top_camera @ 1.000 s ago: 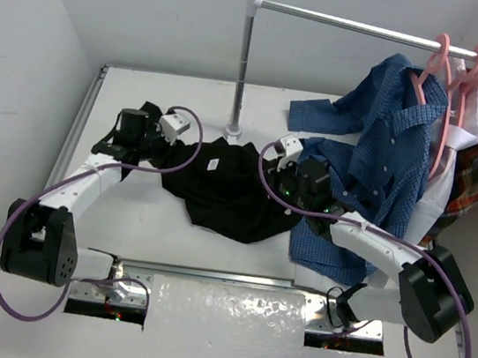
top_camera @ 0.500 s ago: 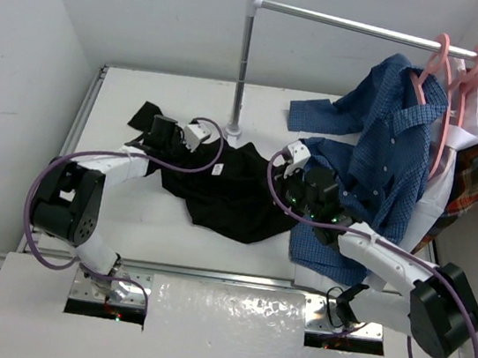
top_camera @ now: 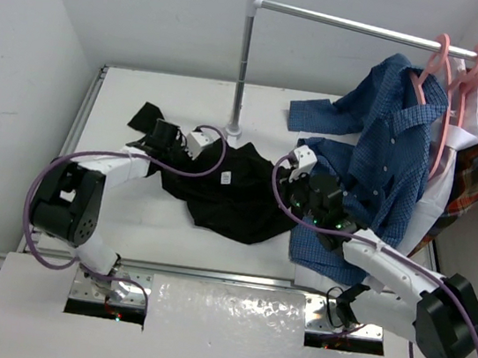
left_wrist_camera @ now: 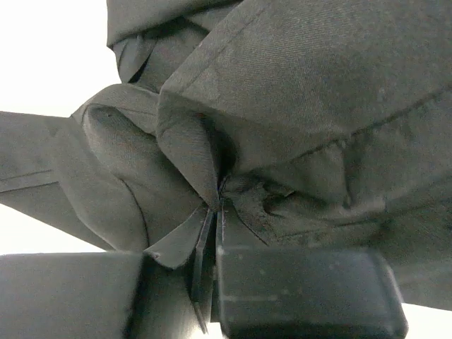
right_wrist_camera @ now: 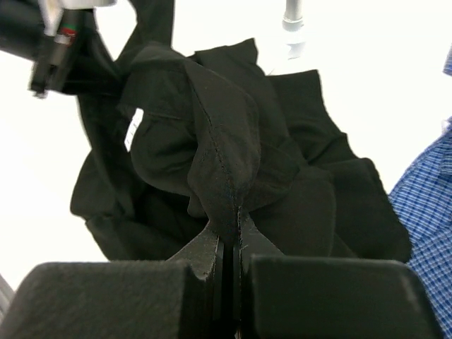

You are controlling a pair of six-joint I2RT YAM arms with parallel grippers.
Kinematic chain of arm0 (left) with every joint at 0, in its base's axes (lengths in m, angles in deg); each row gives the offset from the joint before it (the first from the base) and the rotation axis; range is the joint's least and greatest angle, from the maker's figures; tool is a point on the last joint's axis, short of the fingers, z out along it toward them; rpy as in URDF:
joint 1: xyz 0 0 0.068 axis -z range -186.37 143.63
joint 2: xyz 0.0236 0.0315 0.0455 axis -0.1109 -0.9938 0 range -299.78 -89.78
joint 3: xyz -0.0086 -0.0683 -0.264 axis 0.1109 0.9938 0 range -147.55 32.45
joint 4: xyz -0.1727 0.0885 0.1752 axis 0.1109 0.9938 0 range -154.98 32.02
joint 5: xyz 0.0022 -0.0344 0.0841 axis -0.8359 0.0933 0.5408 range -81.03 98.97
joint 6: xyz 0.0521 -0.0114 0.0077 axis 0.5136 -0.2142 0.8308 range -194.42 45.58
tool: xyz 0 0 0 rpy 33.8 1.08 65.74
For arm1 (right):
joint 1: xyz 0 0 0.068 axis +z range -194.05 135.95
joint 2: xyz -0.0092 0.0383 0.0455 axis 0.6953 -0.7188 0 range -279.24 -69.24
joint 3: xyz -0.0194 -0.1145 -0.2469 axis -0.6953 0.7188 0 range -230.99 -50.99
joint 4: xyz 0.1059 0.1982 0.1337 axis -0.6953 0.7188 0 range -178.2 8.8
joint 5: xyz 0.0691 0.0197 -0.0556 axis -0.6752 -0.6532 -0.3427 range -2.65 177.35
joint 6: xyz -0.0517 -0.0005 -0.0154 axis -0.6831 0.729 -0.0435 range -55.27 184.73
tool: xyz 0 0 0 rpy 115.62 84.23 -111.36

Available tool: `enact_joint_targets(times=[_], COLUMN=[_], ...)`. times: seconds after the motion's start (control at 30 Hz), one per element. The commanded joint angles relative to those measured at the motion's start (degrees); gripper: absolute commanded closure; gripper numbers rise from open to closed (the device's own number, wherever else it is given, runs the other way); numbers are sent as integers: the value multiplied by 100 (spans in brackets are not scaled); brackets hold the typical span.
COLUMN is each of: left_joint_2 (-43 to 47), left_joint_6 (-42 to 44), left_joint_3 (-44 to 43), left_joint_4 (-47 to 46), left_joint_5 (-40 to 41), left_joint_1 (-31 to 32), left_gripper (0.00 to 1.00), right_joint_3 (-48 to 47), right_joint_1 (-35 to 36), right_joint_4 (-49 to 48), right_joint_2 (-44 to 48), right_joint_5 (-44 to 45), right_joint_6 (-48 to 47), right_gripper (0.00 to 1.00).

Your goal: Place the shirt on the hanger

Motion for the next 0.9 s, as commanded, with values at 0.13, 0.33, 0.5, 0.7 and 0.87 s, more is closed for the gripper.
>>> enact_joint_targets(times=[0.13, 0.33, 0.5, 0.7, 0.87], left_joint_2=[1486, 2595, 3079, 3307, 3291], left_joint_6=[-354, -328, 74, 1111, 1281], left_joint_3=[-141, -281, -449, -213, 122], left_joint_4=[5, 268, 864, 1744, 1614], left_joint_5=[-405, -747, -1063, -1776, -1794], left_joint_1=[-209, -245, -568, -965, -1027], left_gripper=[100, 100, 100, 100, 100], right_joint_3=[139, 183, 358, 289, 34], right_joint_1=[-6, -15, -33, -391, -666], right_joint_4=[59, 410, 569, 981, 1386], right_joint_2=[346, 531, 777, 1032, 980], right_joint_5=[429, 727, 1359, 1589, 1195], right_joint_6=[-166, -315, -280, -333, -552], right_gripper=[86, 100, 100, 100, 61])
